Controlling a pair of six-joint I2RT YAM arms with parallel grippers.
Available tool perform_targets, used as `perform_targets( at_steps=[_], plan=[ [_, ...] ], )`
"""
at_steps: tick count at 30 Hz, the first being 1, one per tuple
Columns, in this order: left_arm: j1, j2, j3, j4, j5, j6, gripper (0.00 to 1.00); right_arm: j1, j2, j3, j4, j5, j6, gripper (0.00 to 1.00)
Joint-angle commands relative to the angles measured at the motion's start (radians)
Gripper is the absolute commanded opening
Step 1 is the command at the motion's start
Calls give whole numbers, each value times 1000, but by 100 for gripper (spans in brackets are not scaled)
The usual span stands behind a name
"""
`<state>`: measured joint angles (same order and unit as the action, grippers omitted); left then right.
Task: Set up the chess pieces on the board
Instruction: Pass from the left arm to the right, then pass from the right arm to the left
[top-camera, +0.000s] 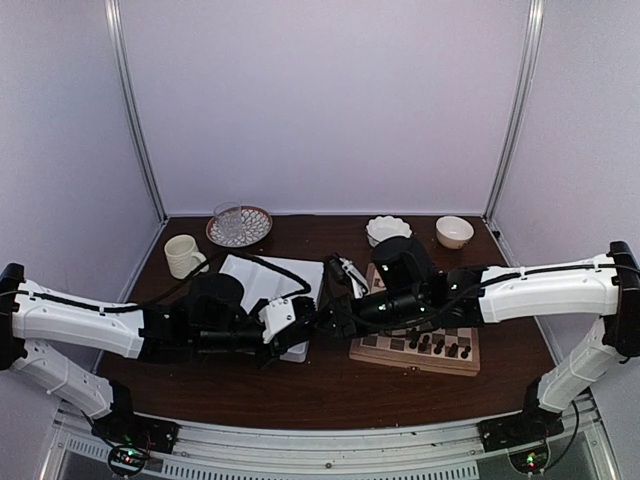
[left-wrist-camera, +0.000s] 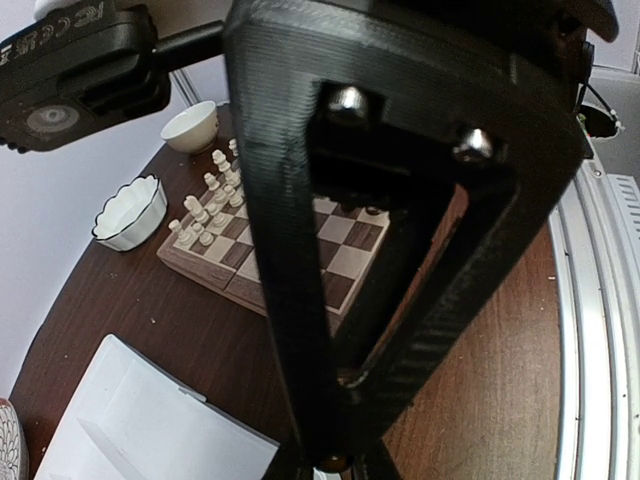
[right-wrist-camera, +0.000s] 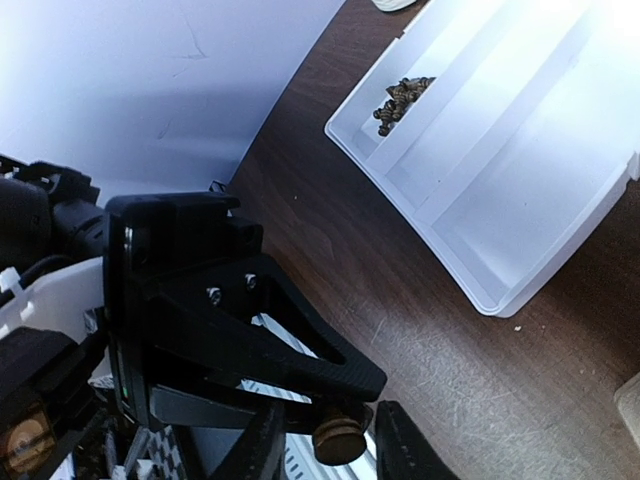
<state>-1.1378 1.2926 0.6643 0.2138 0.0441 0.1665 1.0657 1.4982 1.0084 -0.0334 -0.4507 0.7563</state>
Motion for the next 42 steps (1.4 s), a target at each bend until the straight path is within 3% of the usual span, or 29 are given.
perform_targets(
  at_steps=[1,7,12,16,21,24,30,36,42],
  plan=[
    [6,7,28,25,-7,13,11,13,6,31,-13,-6,1,23],
    [7,9,29,24,-24,12,14,15,-32,9,-25,26,2,17],
    [6,-12,2,67,-25,-11,45,12,-87,-27,-15,89,-4,14],
    [14,-63,-60,160,-61,-54,58,8,-145,-58,11,142,-13,12],
    [114,-145,-120,241,165,-160,58,8,-206,-109,128,125,-15,11],
    [165,-190,-184,368,277,-234,63,9,-228,-151,245,75,18,10],
    [165,-238,-265,570,345,-197,59,40,-204,-122,257,65,18,10],
    [161,-173,-370,899,400,-177,54,95,-125,-77,334,8,13,11],
    [162,-144,-375,936,422,-176,48,120,-97,-45,316,19,-5,11]
  ],
)
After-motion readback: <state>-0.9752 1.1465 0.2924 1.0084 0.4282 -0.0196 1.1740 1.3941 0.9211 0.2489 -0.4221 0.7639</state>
